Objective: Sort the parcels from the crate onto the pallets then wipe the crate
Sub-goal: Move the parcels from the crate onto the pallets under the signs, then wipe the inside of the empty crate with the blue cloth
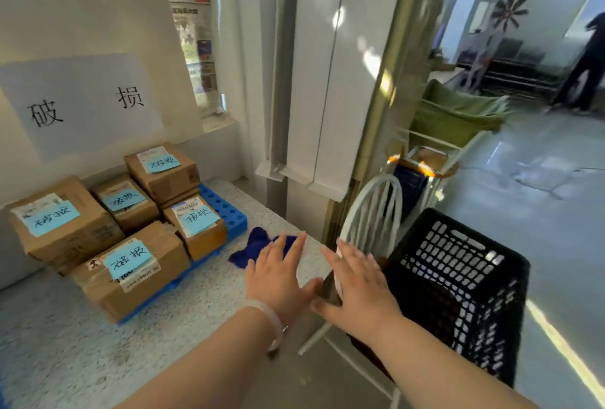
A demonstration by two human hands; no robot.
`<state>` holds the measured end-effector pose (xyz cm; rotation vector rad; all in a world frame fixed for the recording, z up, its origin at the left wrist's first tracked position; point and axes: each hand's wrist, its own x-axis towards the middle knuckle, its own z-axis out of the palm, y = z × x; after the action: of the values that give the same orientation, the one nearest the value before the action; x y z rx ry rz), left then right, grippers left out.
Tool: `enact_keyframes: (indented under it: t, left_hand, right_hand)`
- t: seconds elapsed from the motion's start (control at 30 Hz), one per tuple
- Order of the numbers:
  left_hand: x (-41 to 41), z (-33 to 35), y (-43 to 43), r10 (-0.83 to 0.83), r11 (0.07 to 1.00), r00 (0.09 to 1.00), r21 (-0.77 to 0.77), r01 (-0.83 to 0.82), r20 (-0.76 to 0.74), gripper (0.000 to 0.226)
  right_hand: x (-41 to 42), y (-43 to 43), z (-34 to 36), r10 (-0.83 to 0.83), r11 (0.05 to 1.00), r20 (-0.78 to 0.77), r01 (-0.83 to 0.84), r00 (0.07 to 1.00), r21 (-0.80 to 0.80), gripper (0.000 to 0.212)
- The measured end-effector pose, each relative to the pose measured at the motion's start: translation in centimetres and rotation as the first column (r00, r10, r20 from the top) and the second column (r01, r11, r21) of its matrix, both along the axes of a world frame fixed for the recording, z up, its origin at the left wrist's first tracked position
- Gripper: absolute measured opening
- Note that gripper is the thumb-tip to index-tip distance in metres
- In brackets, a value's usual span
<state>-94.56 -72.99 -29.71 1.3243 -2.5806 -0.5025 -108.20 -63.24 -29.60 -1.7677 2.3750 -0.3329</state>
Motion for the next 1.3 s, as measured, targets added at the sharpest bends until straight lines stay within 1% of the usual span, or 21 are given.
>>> enact_keyframes:
  t: [0.2,0.37,0.53,0.67,0.8,0.97,1.17,1.3]
  left_hand:
    - [-6.6,0.7,5.6,-0.118,0.993,0.993,0.01,0.118,-0.004,0.083]
    - [-13.3,0.3,10.2,-0.148,0.989,0.989,0.021,0.148,-0.003,0.083]
    - [-21.0,-0.6,15.7,-0.109,0.992,0.994,0.068,0.108,0.01,0.082]
    - [-25.9,-1.7,19.1,-0.041,0.991,0.999,0.127,0.037,0.034,0.082]
    - [-28.3,-3.1,21.0,0.026,0.983,0.997,0.178,-0.039,0.074,0.082]
    - [-29.9,-4.5,20.8,0.082,0.971,0.992,0.216,-0.102,0.097,0.082]
    - [-32.4,-6.3,18.4,0.092,0.962,0.988,0.245,-0.121,0.127,0.082]
    - [-33.6,-7.4,17.9,0.082,0.957,0.983,0.261,-0.125,0.166,0.081]
  right_hand:
    - [-6.1,7.0,0.0,-0.148,0.989,0.015,0.148,0.989,0.0,0.091]
    - [-12.7,12.5,-0.2,-0.222,0.975,0.039,0.222,0.974,0.013,0.091]
    - [-20.8,17.7,0.1,-0.217,0.975,0.013,0.216,0.976,0.044,0.091]
    - [-26.5,20.4,-0.4,-0.198,0.977,0.009,0.197,0.98,0.079,0.091]
    - [-30.1,21.1,-1.7,-0.13,0.984,0.01,0.127,0.992,0.123,0.091]
    - [-32.5,19.2,-2.7,-0.078,0.988,0.025,0.073,0.997,0.136,0.091]
    - [-34.5,16.2,-4.5,-0.002,0.978,0.021,-0.002,1.0,0.206,0.089]
    - [-36.7,14.9,-5.0,-0.014,0.974,0.049,0.002,0.999,0.226,0.088]
